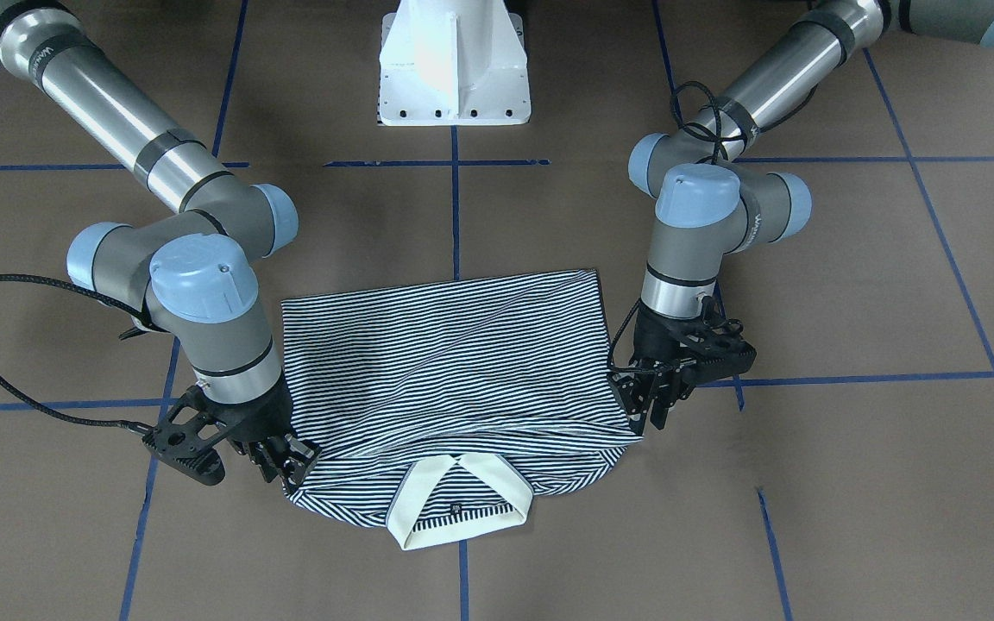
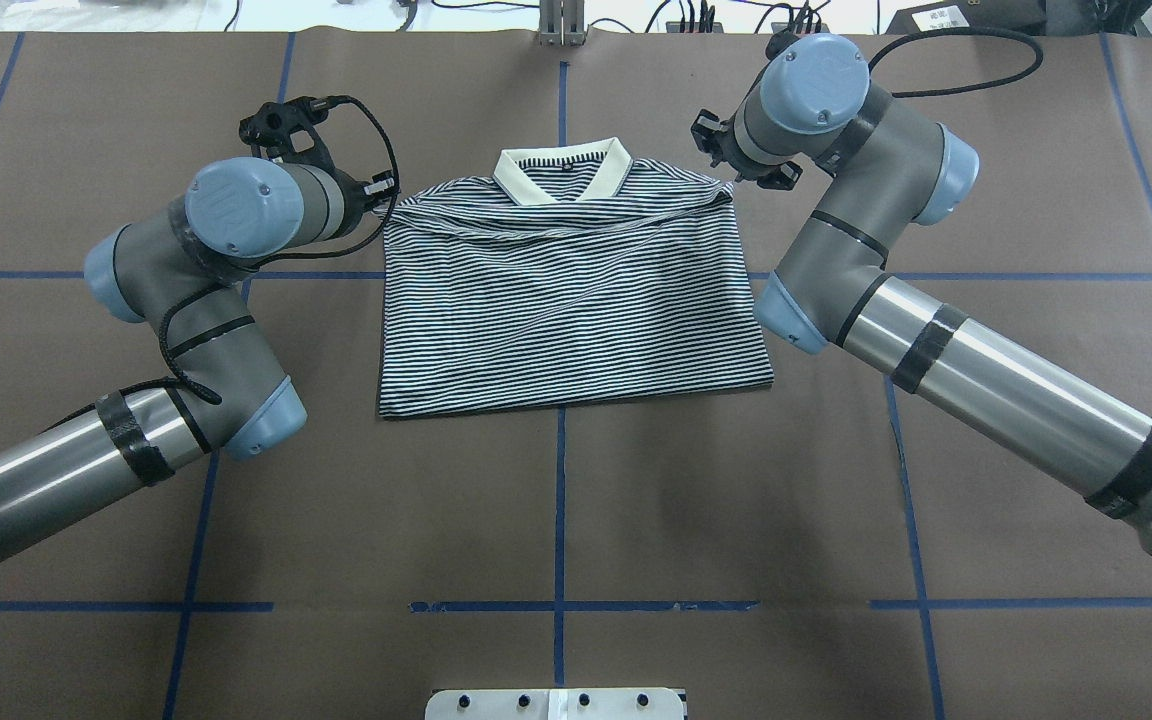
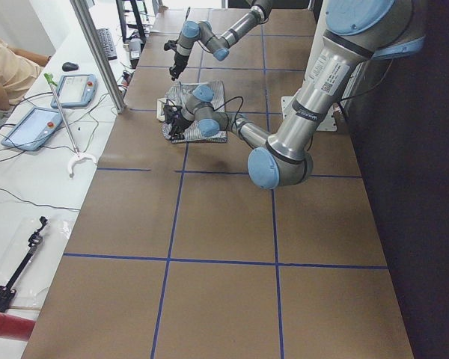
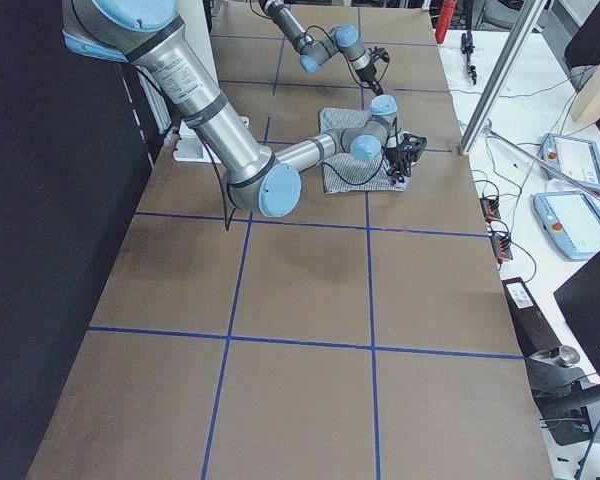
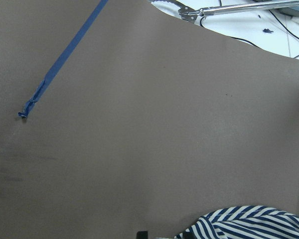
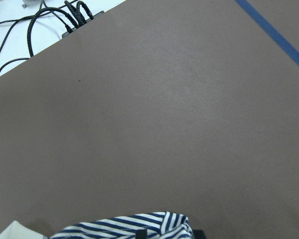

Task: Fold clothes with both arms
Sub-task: 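Release the hem and raise both grippers above the folded shirt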

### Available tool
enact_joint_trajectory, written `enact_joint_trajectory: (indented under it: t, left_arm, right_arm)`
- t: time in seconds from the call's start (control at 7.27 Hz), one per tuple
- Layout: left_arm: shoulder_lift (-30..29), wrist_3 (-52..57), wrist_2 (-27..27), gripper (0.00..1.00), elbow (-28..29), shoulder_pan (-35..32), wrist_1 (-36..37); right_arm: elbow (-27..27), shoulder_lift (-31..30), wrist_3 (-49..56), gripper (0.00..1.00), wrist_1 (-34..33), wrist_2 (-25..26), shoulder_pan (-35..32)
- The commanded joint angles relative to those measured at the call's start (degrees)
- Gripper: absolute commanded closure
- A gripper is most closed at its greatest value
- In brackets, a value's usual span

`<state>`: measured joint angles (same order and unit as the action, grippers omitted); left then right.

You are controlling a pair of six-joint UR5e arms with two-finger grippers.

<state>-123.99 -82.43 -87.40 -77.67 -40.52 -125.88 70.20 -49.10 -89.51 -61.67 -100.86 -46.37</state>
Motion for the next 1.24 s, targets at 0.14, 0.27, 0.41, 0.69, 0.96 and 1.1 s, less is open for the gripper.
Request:
enact_joint_trajectory:
  t: [0.14,0.27,0.41,0.69,0.96,1.1]
  left_arm:
    - [0.1,-0.4,-0.2,0.57,-0.5,-0.1,-3.0]
    - [0.1,-0.4,-0.2,0.57,-0.5,-0.1,-3.0]
    - [0.6,-0.4,-0.2,0.57,-0.6,-0.1,-3.0]
    - [0.7,-0.4,-0.2,0.57,-0.5,0.0,-3.0]
    - [0.8,-0.7,-0.2,0.57,-0.6,0.0,-3.3]
    - [0.9,-2.0,-0.2,0.57,-1.0,0.2,-3.3]
  right_arm:
    - [19.1,-16.6,-4.5,0.36,0.2,-3.3,3.5]
    - [25.4,-21.0,-9.7,0.32,0.2,-2.3,7.4]
    - [29.0,-22.9,-14.3,0.32,0.0,1.1,11.6]
    - [29.5,-23.8,-14.8,0.32,-0.6,3.6,13.9]
    - [29.3,-25.5,-14.7,0.32,-0.6,4.0,14.9]
    - [29.1,-25.4,-14.7,0.33,-0.6,4.1,15.4]
